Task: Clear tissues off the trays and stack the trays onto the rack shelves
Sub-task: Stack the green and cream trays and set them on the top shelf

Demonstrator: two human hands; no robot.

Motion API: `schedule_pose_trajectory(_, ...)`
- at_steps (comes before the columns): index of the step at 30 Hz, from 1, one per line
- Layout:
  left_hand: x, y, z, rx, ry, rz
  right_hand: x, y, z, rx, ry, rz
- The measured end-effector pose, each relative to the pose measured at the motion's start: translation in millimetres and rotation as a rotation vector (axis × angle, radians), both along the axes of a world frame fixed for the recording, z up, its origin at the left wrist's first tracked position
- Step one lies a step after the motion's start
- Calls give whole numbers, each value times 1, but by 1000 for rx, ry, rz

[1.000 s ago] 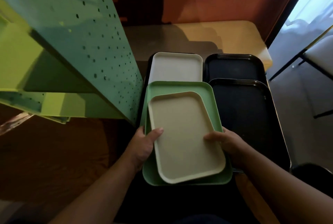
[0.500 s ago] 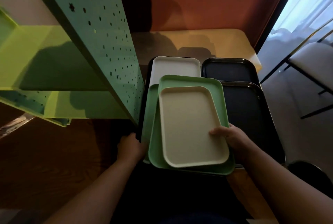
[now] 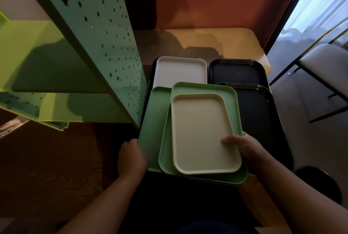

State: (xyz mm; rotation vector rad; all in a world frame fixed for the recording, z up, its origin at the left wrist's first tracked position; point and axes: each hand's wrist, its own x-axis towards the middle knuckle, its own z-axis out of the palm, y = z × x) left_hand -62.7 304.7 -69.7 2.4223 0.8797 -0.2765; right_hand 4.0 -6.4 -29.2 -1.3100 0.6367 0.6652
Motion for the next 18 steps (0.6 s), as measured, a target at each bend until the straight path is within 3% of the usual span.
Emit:
schedule_pose_trajectory(9,6,-14,51,-524,-263,157,4,5,6,11,-55,11)
schedule_pose_trajectory(13,5,-11,56,-873,-341,316,9,2,10,-17,-146,-19)
schedule_pose_trajectory(18,13,-13,63,-1262,-355,336,11,-9,19,49,-215,-30)
